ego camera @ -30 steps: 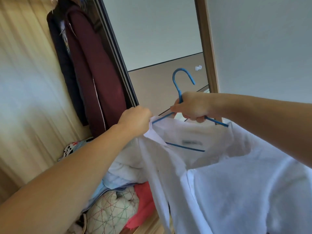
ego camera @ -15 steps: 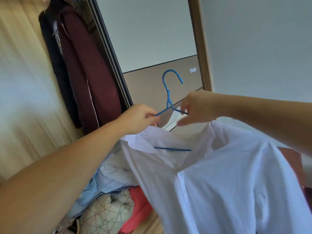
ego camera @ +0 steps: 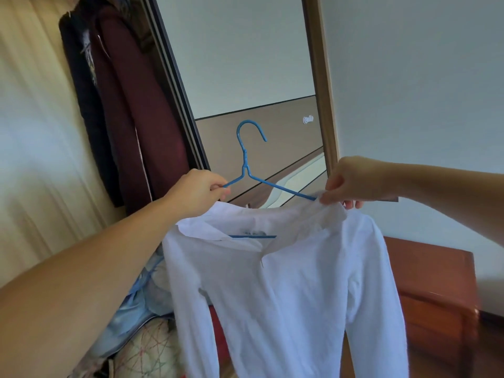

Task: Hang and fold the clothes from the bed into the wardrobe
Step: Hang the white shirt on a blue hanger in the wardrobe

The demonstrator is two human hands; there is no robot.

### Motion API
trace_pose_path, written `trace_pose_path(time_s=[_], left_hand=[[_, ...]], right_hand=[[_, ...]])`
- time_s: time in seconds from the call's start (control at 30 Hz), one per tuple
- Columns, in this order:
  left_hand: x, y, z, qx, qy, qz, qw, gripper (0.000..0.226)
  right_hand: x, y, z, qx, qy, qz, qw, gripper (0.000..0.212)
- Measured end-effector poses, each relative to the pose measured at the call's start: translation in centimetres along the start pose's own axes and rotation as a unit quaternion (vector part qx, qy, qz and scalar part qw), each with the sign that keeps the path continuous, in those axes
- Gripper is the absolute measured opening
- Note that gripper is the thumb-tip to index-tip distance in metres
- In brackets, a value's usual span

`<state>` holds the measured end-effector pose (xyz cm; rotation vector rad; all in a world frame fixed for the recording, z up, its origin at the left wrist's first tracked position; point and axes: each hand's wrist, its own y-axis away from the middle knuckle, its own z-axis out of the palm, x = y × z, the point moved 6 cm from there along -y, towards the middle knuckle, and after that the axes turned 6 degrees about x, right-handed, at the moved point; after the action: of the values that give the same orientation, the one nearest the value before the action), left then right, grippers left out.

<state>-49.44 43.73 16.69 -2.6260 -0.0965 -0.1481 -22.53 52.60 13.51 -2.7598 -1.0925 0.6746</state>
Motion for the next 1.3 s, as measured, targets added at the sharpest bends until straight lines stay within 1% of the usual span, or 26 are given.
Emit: trace_pose_path(time_s=[0.07,0.1,0.2,0.23,0.3,0.4,0.47,0.6,0.63,0.7,0.77,0.8,0.83,0.87,0.93,0.97,1.03,1.1,1.17,1.23,1.3], left_hand=[[-0.3,0.2,-0.3,0.007,0.013,-0.003,1.0,0.02],[-0.6,0.3,-0.5,0.014,0.024,-0.009,1.0,0.02],[-1.5,1.1,-1.5,0.04,0.052,-0.03,0.997,0.018],[-1.6,1.3,-1.8,0.048,0.065,-0.032,0.996,0.017],[-1.9,1.6,-2.4,0.059,0.085,-0.036,0.994,0.016],[-2.8,1.6,-3.2,0.084,0.078,-0.042,0.993,0.019],[-4.2,1.5,-3.7,0.105,0.079,-0.066,0.989,0.02],[-5.9,1.4,-4.4,0.165,0.086,-0.109,0.976,0.022],[-5.6,1.4,-4.7,0.181,0.109,-0.117,0.97,0.022],[-4.1,1.7,-5.7,0.214,0.166,-0.134,0.953,0.035],[-1.6,2.2,-6.9,0.24,0.26,-0.148,0.924,0.041],[0.0,2.7,-7.5,0.246,0.313,-0.136,0.907,0.039],[1.8,3.2,-8.2,0.246,0.349,-0.106,0.898,0.037],[3.7,3.9,-8.8,0.234,0.364,-0.064,0.899,0.037],[6.1,5.0,-9.7,0.198,0.374,0.004,0.906,0.048],[6.5,5.3,-10.1,0.19,0.368,0.02,0.91,0.06],[6.2,5.8,-11.2,0.191,0.331,0.01,0.924,0.088],[5.6,6.2,-12.4,0.201,0.286,-0.013,0.937,0.109],[5.2,6.5,-13.3,0.216,0.279,-0.013,0.935,0.117],[4.3,6.7,-14.2,0.24,0.271,-0.027,0.932,0.119],[2.6,6.8,-15.5,0.257,0.239,-0.055,0.935,0.118]], right_hand=[[-0.5,-0.1,-0.1,-0.024,-0.001,-0.023,0.999,0.021],[-0.6,-0.2,-0.1,-0.04,0.005,-0.026,0.999,0.021],[-0.7,-0.3,0.2,-0.077,0.031,-0.032,0.996,0.027],[-1.0,-0.3,0.4,-0.077,0.031,-0.046,0.995,0.033],[-2.2,-0.4,0.7,-0.066,-0.004,-0.064,0.996,0.04],[-5.0,-0.2,0.8,-0.027,-0.106,-0.089,0.99,0.04],[-6.7,-0.1,0.9,-0.007,-0.166,-0.104,0.981,0.042],[-9.0,-0.6,0.3,0.035,-0.242,-0.081,0.966,0.045],[-9.6,-0.9,0.0,0.048,-0.258,-0.071,0.962,0.045],[-10.9,-1.7,-0.9,0.067,-0.298,-0.056,0.951,0.043],[-12.7,-2.8,-2.2,0.086,-0.326,-0.038,0.941,0.036],[-13.6,-3.4,-2.9,0.097,-0.34,-0.027,0.935,0.032],[-14.6,-4.0,-3.8,0.109,-0.355,-0.019,0.928,0.03],[-15.8,-4.5,-4.8,0.12,-0.367,-0.017,0.923,0.03],[-18.3,-5.2,-6.6,0.135,-0.371,-0.031,0.918,0.029],[-19.6,-5.4,-7.5,0.139,-0.375,-0.044,0.915,0.025],[-22.4,-5.7,-8.9,0.136,-0.403,-0.065,0.903,0.017],[-25.0,-6.2,-9.9,0.14,-0.43,-0.074,0.889,0.015],[-27.8,-7.0,-10.6,0.144,-0.454,-0.085,0.875,0.014],[-30.8,-7.5,-11.3,0.152,-0.462,-0.106,0.867,0.014],[-33.6,-7.8,-11.9,0.164,-0.464,-0.131,0.861,0.015]])
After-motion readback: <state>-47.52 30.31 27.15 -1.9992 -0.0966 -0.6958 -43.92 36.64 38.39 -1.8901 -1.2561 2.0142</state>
